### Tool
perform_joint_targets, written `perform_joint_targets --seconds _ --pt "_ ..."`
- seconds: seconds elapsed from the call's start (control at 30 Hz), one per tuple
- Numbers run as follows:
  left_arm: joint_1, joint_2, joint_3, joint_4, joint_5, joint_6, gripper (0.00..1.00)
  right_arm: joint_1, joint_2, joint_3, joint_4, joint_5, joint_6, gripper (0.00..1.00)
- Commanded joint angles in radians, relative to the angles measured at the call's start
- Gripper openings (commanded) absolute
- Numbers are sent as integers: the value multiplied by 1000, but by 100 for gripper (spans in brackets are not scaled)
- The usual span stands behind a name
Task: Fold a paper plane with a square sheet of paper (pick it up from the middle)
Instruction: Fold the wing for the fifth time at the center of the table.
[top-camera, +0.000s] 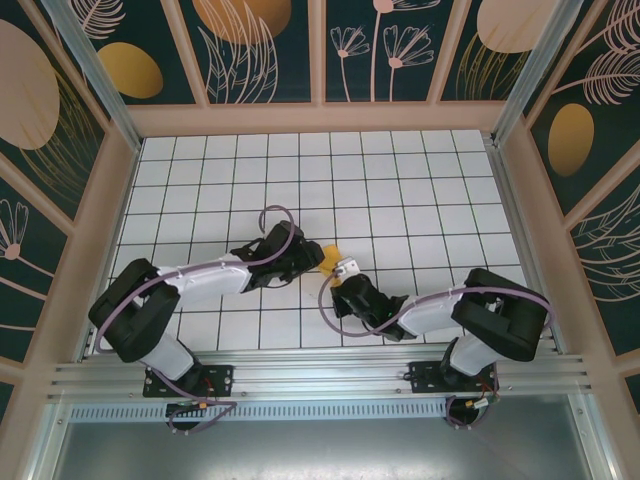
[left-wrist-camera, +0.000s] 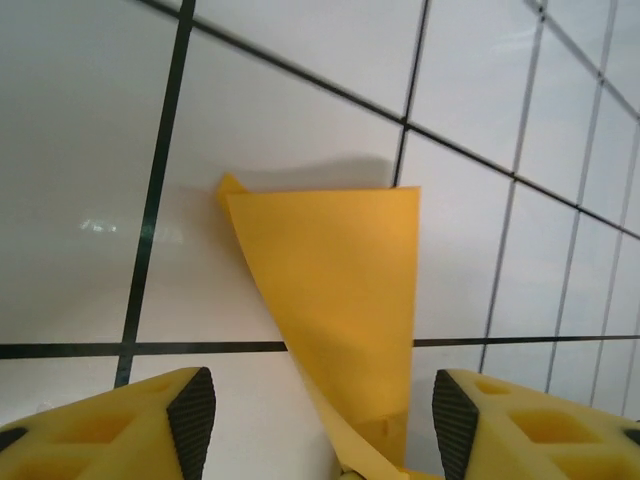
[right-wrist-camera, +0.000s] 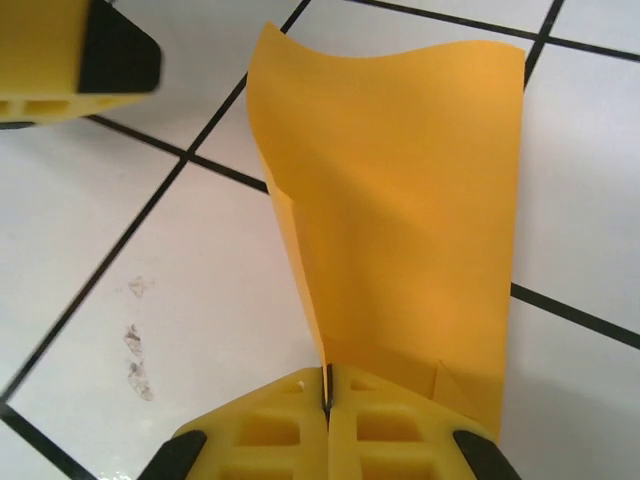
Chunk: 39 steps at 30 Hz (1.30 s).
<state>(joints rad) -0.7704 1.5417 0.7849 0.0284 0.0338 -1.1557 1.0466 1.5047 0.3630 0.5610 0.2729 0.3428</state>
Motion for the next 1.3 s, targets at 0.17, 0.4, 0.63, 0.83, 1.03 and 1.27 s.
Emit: perform_joint_targets --seconds 0.17,0.4,0.63,0.83,1.03,1.27 --pt "5 -124 -74 52 -42 29 61 -148 -69 -95 269 -395 221 0" --pt "5 -115 -137 231 74 34 48 -211 20 -72 324 -510 315 0" --pt "5 -36 -127 317 162 27 41 -242 131 -61 376 -535 413 0" --pt "6 24 -115 368 202 20 38 -270 131 -75 376 -541 457 0" --pt "5 72 -102 422 247 30 39 -300 153 -68 388 -611 497 0" --pt "5 152 -62 458 264 40 39 -307 160 -52 376 -633 498 0"
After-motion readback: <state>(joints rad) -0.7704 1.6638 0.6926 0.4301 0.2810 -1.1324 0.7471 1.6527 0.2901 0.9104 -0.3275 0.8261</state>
